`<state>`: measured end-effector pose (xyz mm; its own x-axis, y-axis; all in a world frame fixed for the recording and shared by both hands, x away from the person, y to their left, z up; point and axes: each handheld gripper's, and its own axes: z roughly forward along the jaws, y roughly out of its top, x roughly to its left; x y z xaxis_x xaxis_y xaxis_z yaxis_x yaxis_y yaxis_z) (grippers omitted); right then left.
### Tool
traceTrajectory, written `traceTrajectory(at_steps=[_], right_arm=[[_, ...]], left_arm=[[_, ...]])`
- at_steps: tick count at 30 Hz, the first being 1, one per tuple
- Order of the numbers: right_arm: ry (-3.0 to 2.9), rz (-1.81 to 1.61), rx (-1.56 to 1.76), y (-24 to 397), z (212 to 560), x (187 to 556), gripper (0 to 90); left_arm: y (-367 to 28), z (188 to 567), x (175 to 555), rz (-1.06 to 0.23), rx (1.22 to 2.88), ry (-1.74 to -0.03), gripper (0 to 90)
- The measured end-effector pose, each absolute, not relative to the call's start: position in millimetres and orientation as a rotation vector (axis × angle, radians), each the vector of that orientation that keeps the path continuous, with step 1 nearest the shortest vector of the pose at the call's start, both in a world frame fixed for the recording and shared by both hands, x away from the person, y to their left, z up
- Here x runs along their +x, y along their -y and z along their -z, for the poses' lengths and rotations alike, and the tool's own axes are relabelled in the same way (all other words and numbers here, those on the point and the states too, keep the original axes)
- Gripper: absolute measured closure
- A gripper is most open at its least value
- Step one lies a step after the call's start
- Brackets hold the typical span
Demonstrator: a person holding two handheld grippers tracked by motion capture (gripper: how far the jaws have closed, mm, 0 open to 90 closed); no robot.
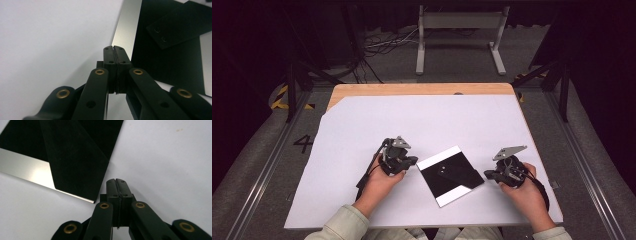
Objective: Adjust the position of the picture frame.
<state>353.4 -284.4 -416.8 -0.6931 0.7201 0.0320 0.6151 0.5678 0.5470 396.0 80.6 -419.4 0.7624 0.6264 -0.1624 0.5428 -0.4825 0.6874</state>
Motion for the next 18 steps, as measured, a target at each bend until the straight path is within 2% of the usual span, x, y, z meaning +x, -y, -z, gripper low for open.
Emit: traceTrajectory(at_steps=[18], right_arm=[[-2.711,-0.797,1.076,261.3,422.2,339.1,90.0]], left_arm=[[-115.0,398.9,384.9,-0.184,2.144,-0.871,85.7]])
